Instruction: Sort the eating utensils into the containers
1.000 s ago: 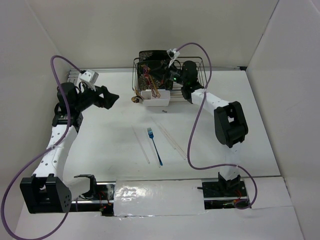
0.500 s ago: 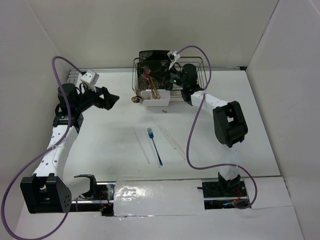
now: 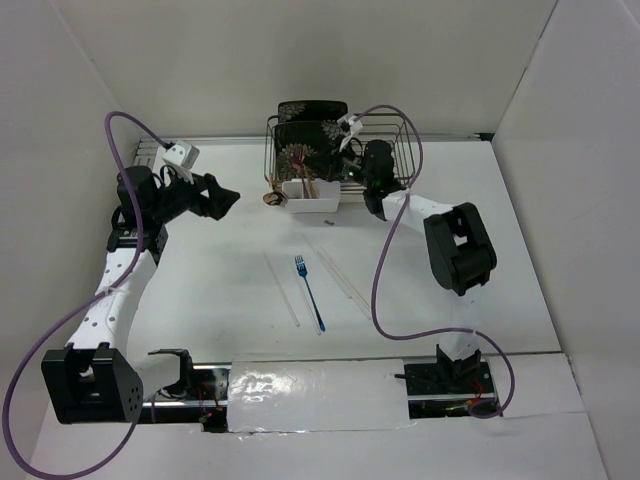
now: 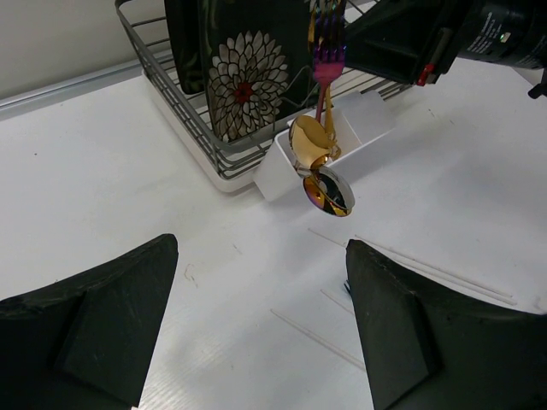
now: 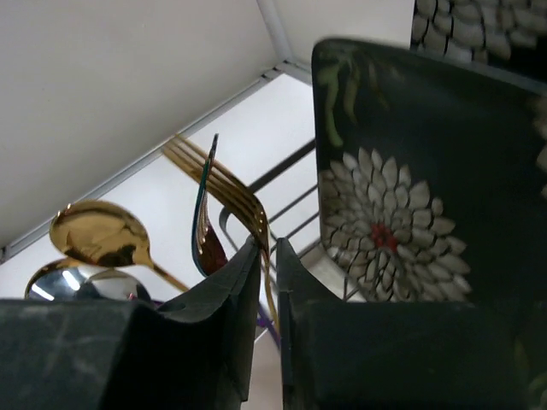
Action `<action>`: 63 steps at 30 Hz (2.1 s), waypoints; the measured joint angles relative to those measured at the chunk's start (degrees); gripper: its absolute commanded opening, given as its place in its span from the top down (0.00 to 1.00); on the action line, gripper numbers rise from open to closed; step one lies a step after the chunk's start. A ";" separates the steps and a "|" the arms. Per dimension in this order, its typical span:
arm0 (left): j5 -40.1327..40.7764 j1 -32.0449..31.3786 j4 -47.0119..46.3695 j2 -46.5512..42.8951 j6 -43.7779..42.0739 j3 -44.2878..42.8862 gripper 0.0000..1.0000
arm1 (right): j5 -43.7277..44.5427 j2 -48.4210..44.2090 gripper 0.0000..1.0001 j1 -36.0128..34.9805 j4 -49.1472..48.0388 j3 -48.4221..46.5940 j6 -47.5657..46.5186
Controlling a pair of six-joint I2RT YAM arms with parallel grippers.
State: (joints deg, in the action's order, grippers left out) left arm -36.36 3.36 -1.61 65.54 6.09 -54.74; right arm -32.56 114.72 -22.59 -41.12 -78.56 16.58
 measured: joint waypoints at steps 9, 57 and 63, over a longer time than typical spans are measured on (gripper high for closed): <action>-1.27 0.00 -0.39 0.00 0.42 0.00 0.08 | 1.38 -3.23 0.54 0.04 3.52 4.35 -1.64; 7.21 -7.69 14.27 -7.04 24.96 12.79 0.18 | 30.47 -35.21 0.47 -26.43 47.28 34.91 9.66; 9.64 -7.69 18.23 -10.62 25.68 12.81 0.17 | 34.51 -25.64 0.58 -28.48 47.25 31.76 11.08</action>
State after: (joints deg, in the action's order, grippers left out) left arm -26.72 -4.34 16.62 54.92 31.77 -41.93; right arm 1.96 89.08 -51.07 6.13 -46.81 27.66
